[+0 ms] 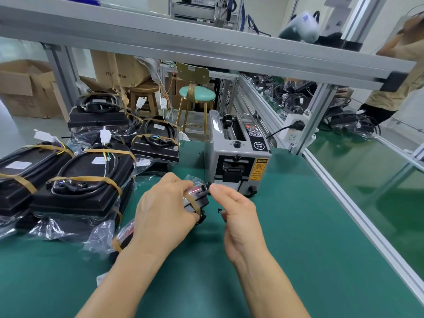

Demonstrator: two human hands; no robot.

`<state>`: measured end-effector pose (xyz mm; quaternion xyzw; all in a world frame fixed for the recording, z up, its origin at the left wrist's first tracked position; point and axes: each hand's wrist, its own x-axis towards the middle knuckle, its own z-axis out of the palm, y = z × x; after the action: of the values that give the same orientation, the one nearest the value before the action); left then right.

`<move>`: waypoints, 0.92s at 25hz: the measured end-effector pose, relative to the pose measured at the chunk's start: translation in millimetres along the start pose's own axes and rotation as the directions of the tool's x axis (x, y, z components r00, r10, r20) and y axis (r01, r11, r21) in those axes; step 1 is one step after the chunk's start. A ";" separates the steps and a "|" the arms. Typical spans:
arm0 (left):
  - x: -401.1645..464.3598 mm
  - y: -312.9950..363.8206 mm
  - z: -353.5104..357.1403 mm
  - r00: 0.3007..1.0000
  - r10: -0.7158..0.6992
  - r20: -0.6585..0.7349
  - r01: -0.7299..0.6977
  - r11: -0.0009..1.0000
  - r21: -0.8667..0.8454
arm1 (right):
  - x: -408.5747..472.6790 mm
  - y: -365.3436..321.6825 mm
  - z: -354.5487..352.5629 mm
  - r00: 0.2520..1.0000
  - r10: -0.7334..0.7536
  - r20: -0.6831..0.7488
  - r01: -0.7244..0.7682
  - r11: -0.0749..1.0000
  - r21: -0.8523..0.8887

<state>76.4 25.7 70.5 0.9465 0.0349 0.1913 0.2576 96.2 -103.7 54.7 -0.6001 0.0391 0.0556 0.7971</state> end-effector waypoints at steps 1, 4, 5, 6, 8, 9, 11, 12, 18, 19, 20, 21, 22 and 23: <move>-0.5 0.8 1.8 1.000 -0.008 0.000 0.008 1.000 0.012 | -0.1 0.3 0.8 1.000 0.001 0.006 -0.001 1.000 -0.017; -0.4 2.5 6.4 1.000 -0.028 0.006 0.027 0.999 0.045 | 1.6 6.7 1.7 0.999 -0.036 -0.033 0.034 0.998 -0.062; 0.0 2.8 7.5 1.000 -0.030 0.010 0.029 0.998 0.056 | 1.8 8.3 2.4 0.998 -0.047 -0.047 0.043 0.996 -0.078; 0.3 3.2 8.3 0.999 -0.030 0.011 0.029 0.997 0.064 | 2.6 10.4 2.7 0.997 -0.057 -0.056 0.052 0.995 -0.089; 0.5 3.7 9.6 1.000 -0.030 0.007 0.030 0.997 0.068 | 3.8 12.6 3.3 0.994 -0.072 -0.080 0.063 0.992 -0.110; 0.6 3.6 9.8 1.000 -0.031 0.006 0.030 0.997 0.068 | 4.3 13.8 3.1 0.993 -0.072 -0.093 0.062 0.992 -0.114; 0.7 3.6 9.9 0.999 -0.032 0.010 0.031 0.997 0.075 | 6.0 16.5 2.3 0.992 -0.060 -0.111 0.049 0.994 -0.098; 0.6 3.7 10.0 0.999 -0.034 0.012 0.033 0.997 0.076 | 6.4 17.5 2.2 0.992 -0.053 -0.116 0.043 0.996 -0.084; 0.8 4.6 9.8 0.999 -0.038 0.020 0.036 0.998 0.059 | 4.8 17.9 5.5 0.987 -0.041 -0.156 0.033 0.998 -0.055; 1.1 4.6 9.3 0.999 -0.038 0.024 0.036 0.998 0.058 | 4.2 17.8 6.3 0.984 -0.050 -0.170 0.039 0.997 -0.067; 1.5 4.8 8.7 0.999 -0.042 0.027 0.040 0.998 0.054 | 3.2 17.4 7.4 0.981 -0.061 -0.185 0.048 0.996 -0.078; 2.0 4.9 8.1 0.999 -0.047 0.025 0.046 0.998 0.045 | 2.7 16.9 8.5 0.977 -0.073 -0.200 0.056 0.995 -0.087; 2.4 5.2 7.6 0.998 -0.053 0.017 0.053 0.998 0.031 | 2.3 16.8 9.1 0.974 -0.082 -0.210 0.064 0.994 -0.094; 2.8 5.5 6.9 0.998 -0.059 0.007 0.059 0.998 0.014 | 1.9 17.0 9.8 0.973 -0.088 -0.215 0.068 0.993 -0.101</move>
<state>81.4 18.1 68.8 0.9475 0.0634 0.1799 0.2567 95.7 -89.5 41.0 -0.6399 0.1005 -0.0407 0.7608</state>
